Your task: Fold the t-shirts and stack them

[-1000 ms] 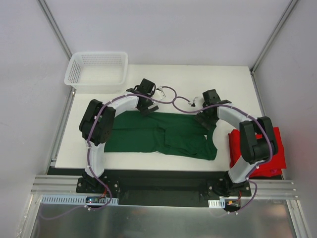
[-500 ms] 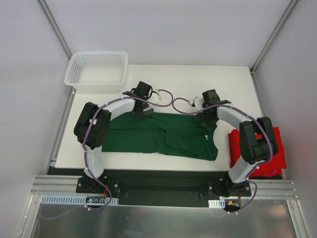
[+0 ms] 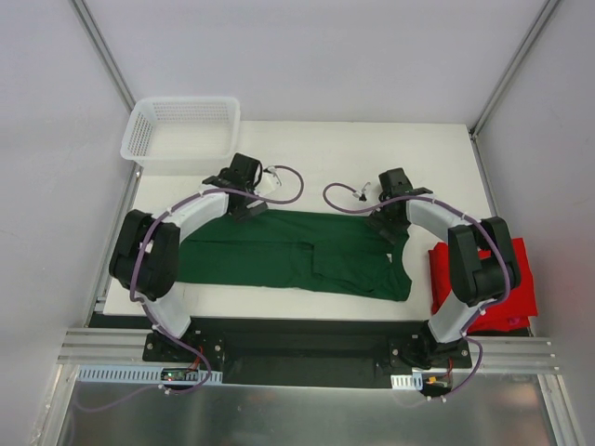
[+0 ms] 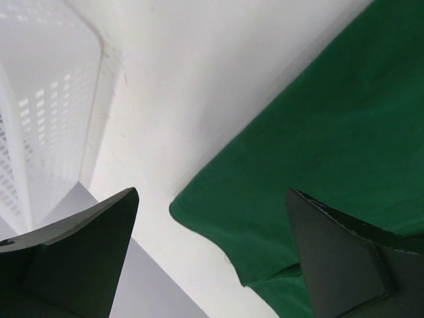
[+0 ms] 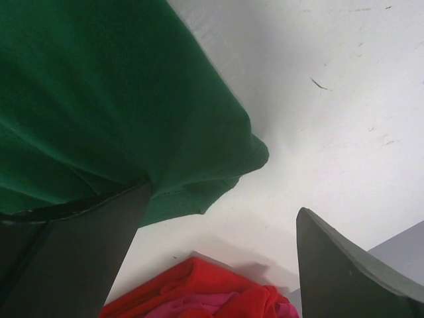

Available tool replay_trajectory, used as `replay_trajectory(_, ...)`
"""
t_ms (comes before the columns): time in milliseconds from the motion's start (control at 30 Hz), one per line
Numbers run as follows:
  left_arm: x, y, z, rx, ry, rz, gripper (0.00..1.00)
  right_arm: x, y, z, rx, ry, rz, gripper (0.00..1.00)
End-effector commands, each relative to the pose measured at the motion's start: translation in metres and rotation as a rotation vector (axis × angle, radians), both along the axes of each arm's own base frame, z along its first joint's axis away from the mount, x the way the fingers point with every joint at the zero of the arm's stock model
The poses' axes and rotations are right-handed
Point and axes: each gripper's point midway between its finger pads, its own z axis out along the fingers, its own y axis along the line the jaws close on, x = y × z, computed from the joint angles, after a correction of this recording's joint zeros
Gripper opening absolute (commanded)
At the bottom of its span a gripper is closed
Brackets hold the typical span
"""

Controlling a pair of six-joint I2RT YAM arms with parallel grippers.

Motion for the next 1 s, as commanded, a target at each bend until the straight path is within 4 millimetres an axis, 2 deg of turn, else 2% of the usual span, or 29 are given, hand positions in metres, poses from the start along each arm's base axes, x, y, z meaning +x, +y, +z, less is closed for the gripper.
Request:
replay_trajectory(0,-0.023,0.018,0.006,0.004,-0.003,0.017,0.94,0.006,-0.005,0.008,-0.041,-0.023,0.008,0.96)
replay_trajectory(33,-0.036,0.022,-0.005,0.011,0.028,0.018,0.94,0.007,-0.005,0.008,-0.044,-0.025,0.008,0.96)
replay_trajectory(67,-0.041,0.023,-0.003,0.002,0.025,0.015,0.94,0.007,-0.004,0.008,-0.044,-0.026,0.011,0.96)
replay_trajectory(100,-0.056,0.026,-0.014,0.002,0.064,0.007,0.95,0.008,-0.005,0.007,-0.044,-0.026,0.009,0.96)
replay_trajectory(133,-0.064,0.026,-0.017,-0.007,0.084,-0.004,0.95,0.007,-0.004,0.006,-0.044,-0.022,0.01,0.96)
replay_trajectory(200,-0.088,0.03,-0.018,-0.019,0.131,-0.024,0.95,0.007,-0.004,0.005,-0.043,-0.018,0.005,0.96)
replay_trajectory(233,-0.098,0.025,-0.019,-0.05,0.163,-0.053,0.96,0.007,-0.005,0.004,-0.043,-0.017,0.005,0.96)
replay_trajectory(267,-0.106,0.025,-0.013,-0.067,0.16,-0.068,0.96,0.007,-0.005,0.004,-0.044,-0.015,0.005,0.96)
replay_trajectory(333,-0.127,0.027,-0.02,-0.068,0.218,-0.118,0.97,0.008,-0.004,0.003,-0.048,-0.013,0.008,0.96)
replay_trajectory(367,-0.132,0.028,-0.018,-0.067,0.217,-0.139,0.97,0.008,-0.004,0.003,-0.048,-0.012,0.007,0.96)
replay_trajectory(433,-0.146,0.034,-0.027,-0.031,0.267,-0.195,0.97,0.008,-0.003,0.003,-0.046,-0.006,0.003,0.96)
replay_trajectory(667,-0.161,0.034,-0.047,-0.06,0.415,-0.273,0.96,0.006,0.0,0.0,-0.051,0.015,0.011,0.96)
replay_trajectory(800,-0.155,0.03,-0.058,-0.08,0.473,-0.288,0.95,0.004,0.001,-0.004,-0.055,0.03,0.013,0.96)
replay_trajectory(967,-0.148,0.035,-0.074,-0.09,0.541,-0.259,0.95,0.003,0.001,-0.005,-0.063,0.026,0.012,0.96)
